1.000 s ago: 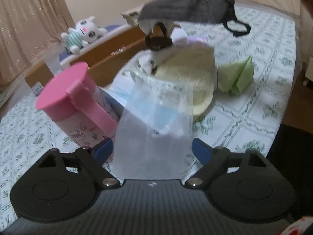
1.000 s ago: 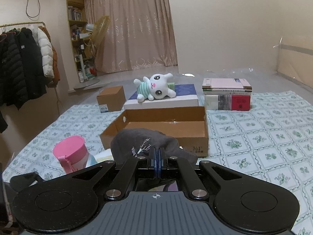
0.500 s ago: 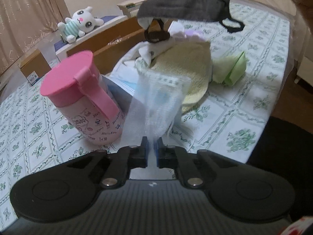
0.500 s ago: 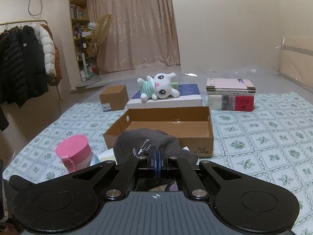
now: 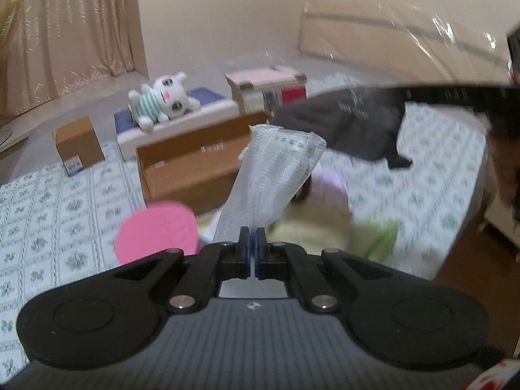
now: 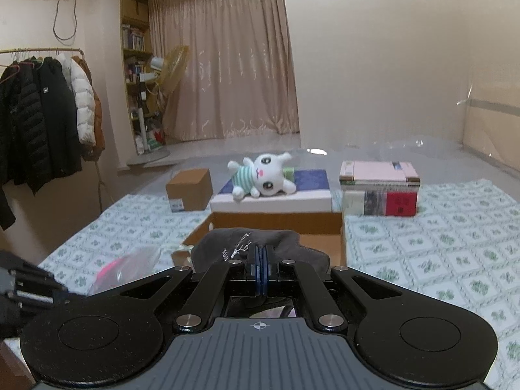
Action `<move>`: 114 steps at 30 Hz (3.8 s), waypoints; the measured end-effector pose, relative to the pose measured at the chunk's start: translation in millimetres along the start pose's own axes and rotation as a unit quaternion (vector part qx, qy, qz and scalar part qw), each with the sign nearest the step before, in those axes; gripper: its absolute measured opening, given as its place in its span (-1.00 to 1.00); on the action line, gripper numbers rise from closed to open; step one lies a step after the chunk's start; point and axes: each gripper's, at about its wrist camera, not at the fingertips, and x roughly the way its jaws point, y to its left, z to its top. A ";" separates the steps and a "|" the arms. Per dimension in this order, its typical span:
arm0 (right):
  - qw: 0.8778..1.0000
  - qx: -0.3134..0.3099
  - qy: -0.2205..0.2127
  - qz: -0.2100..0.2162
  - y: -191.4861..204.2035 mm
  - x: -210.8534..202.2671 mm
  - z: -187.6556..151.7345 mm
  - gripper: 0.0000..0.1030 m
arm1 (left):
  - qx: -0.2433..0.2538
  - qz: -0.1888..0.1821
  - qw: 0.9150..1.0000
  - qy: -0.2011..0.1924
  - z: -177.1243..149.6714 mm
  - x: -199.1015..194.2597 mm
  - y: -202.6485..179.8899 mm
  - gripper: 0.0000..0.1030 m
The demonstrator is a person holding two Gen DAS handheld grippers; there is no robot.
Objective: Organize soft objects
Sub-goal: 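Drop the grey pouch into the box with the right tool while the left tool releases the mesh bag there, then lower the right tool onto the lime-green cloth and close it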
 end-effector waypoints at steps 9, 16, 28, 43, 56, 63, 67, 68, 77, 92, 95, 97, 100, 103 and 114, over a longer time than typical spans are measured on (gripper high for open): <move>1.000 -0.001 -0.016 -0.002 -27.0 42.9 39.9 -0.97 | -0.022 -0.002 1.000 -0.010 76.0 42.9 32.3 -0.97; 1.000 -0.007 -0.011 0.003 -41.8 104.1 60.3 -0.97 | 0.005 0.010 1.000 0.015 115.7 100.4 56.8 -0.97; 0.998 0.042 0.052 0.010 -75.0 199.6 45.4 -0.97 | 0.014 0.023 0.996 0.087 125.5 200.8 102.9 -0.96; 0.996 0.072 0.046 0.002 -100.6 228.5 30.9 0.12 | 0.007 0.049 0.995 0.085 125.1 229.5 122.3 0.06; 0.998 0.061 0.004 -0.009 -77.3 104.4 15.6 0.26 | -0.068 0.056 0.995 -0.038 100.4 99.3 75.7 0.36; 0.995 0.093 -0.012 -0.032 -64.3 24.4 -18.2 0.40 | -0.144 0.112 0.980 -0.073 43.0 35.6 27.4 0.53; 0.996 0.081 0.007 -0.043 -52.4 -5.3 -46.1 0.45 | -0.168 0.126 0.975 -0.075 8.3 12.2 0.3 0.53; 0.996 0.077 0.015 -0.047 -50.5 -13.7 -54.7 0.45 | -0.167 0.128 0.975 -0.077 -0.6 6.7 -6.2 0.53; 0.993 0.060 0.079 -0.059 -36.8 -39.5 -117.8 0.46 | -0.154 0.143 0.976 -0.054 -66.1 -7.4 -52.3 0.53; 0.983 0.116 0.129 -0.063 -46.1 -16.2 -139.1 0.46 | -0.167 0.127 0.977 -0.027 -74.0 4.1 -52.3 0.50; 0.980 0.122 0.142 -0.063 -46.9 -6.1 -143.5 0.46 | -0.170 0.124 0.977 -0.024 -72.2 8.7 -51.6 0.50; 0.978 0.126 0.151 -0.066 -47.2 1.9 -146.6 0.46 | -0.171 0.122 0.977 -0.023 -72.0 11.6 -51.3 0.50; 0.976 0.132 0.159 -0.067 -48.8 11.6 -151.1 0.46 | -0.173 0.118 0.978 -0.020 -72.9 16.1 -51.1 0.50; 0.974 0.140 0.165 -0.065 -51.2 21.5 -154.2 0.46 | -0.173 0.120 0.978 -0.018 -73.0 20.8 -50.9 0.51; 0.969 0.152 0.181 -0.068 -54.4 50.8 -157.9 0.10 | -0.165 0.112 0.980 -0.014 -67.5 34.8 -51.6 0.51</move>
